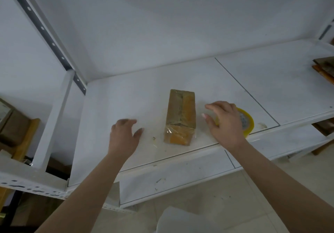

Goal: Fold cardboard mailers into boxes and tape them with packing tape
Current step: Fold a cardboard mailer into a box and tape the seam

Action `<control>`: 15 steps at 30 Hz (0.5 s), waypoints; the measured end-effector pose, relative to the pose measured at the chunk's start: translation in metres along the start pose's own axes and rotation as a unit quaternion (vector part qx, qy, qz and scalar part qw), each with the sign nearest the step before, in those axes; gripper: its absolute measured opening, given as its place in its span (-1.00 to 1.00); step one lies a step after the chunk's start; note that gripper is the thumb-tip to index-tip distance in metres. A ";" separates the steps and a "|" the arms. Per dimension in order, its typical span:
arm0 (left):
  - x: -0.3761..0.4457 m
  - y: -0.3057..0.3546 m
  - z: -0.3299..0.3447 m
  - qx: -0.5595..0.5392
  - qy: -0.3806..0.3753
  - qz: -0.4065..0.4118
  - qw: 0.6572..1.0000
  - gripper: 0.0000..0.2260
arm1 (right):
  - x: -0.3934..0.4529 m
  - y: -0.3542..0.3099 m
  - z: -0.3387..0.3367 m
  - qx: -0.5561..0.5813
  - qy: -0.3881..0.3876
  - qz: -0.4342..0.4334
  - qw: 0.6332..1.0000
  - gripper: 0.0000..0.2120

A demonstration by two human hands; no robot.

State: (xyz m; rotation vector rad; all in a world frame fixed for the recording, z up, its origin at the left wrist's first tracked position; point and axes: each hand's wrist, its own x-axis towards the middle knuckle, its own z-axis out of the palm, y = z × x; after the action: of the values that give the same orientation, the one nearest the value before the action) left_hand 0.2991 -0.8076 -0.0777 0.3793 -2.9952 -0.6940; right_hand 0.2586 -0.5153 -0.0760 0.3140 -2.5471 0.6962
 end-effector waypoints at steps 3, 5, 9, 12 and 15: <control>0.002 0.042 -0.010 -0.252 0.041 0.105 0.961 -0.78 | -0.001 -0.029 0.003 0.074 0.000 -0.070 0.995 -0.76; 0.001 0.062 -0.007 -0.254 -0.006 0.157 0.954 -0.83 | -0.006 -0.038 0.011 0.080 -0.025 -0.075 0.994 -0.79; 0.002 0.060 0.009 -0.204 -0.038 0.181 0.961 -0.78 | -0.017 -0.042 0.023 0.110 -0.066 -0.053 0.990 -0.79; 0.000 0.047 0.016 -0.212 -0.019 0.219 0.952 -0.75 | -0.017 -0.042 0.023 0.095 -0.050 -0.089 0.990 -0.71; -0.005 0.044 0.024 -0.226 0.016 0.253 0.941 -0.76 | -0.016 -0.044 0.022 0.023 -0.034 -0.130 0.991 -0.70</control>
State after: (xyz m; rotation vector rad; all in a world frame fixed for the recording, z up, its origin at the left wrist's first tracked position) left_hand 0.2917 -0.7575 -0.0801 -0.3816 -2.5972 -1.2309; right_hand 0.2785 -0.5622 -0.0819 0.6835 -2.4935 0.6535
